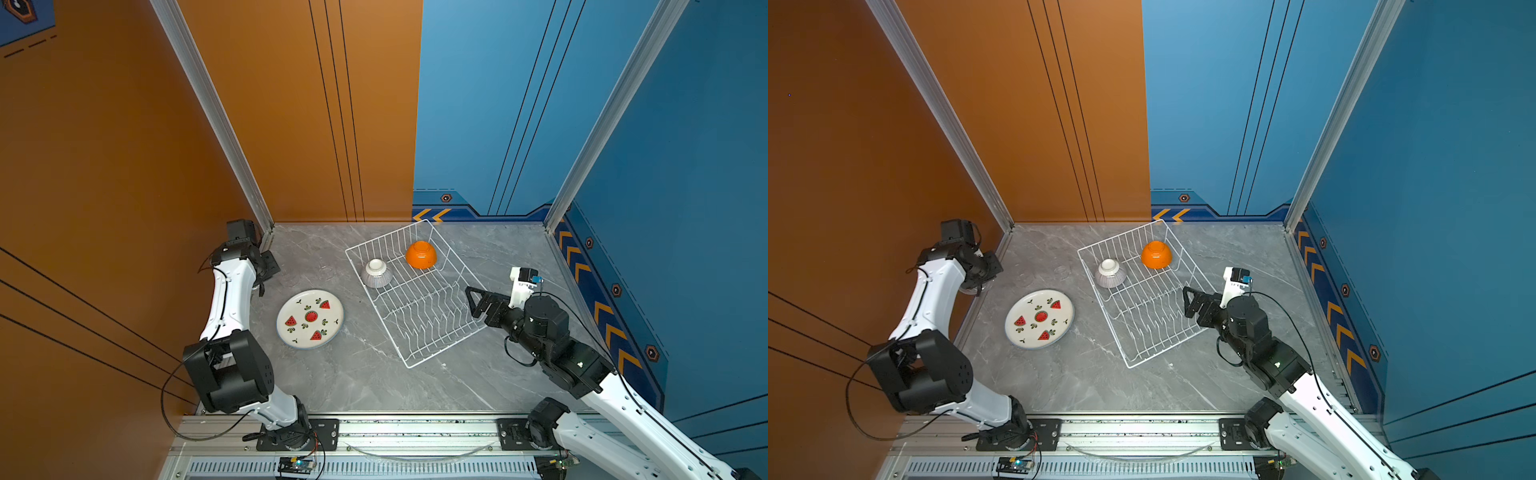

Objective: Unload the mixed dishes from the dish rack
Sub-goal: 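Carry the cup to the table corner with the left gripper while the right withdraws, then lower the cup beside the other cups and open the left gripper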

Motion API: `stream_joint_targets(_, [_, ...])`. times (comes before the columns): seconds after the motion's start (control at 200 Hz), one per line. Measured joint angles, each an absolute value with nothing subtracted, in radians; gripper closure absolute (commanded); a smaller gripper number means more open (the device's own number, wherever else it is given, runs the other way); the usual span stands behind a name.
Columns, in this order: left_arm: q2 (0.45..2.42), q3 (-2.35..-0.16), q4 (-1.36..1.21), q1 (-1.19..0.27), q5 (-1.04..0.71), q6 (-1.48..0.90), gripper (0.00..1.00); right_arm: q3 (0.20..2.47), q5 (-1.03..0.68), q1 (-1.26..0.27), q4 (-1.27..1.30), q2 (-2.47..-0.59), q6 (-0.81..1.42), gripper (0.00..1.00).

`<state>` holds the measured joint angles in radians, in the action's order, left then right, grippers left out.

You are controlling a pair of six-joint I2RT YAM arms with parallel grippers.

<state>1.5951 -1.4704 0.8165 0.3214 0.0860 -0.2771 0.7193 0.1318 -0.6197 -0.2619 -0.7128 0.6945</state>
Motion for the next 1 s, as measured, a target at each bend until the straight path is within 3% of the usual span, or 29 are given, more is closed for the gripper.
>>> stream_joint_targets(0.34, [1.83, -1.597, 0.812, 0.353, -0.001, -0.285, 1.0, 0.716, 0.131, -0.59, -0.303, -0.697, 0.694, 0.0])
stream_joint_targets(1.001, [2.036, -1.754, 0.837, 0.35, -0.08, -0.294, 1.0, 0.716, 0.1, -0.524, -0.315, -0.75, 0.683, 0.0])
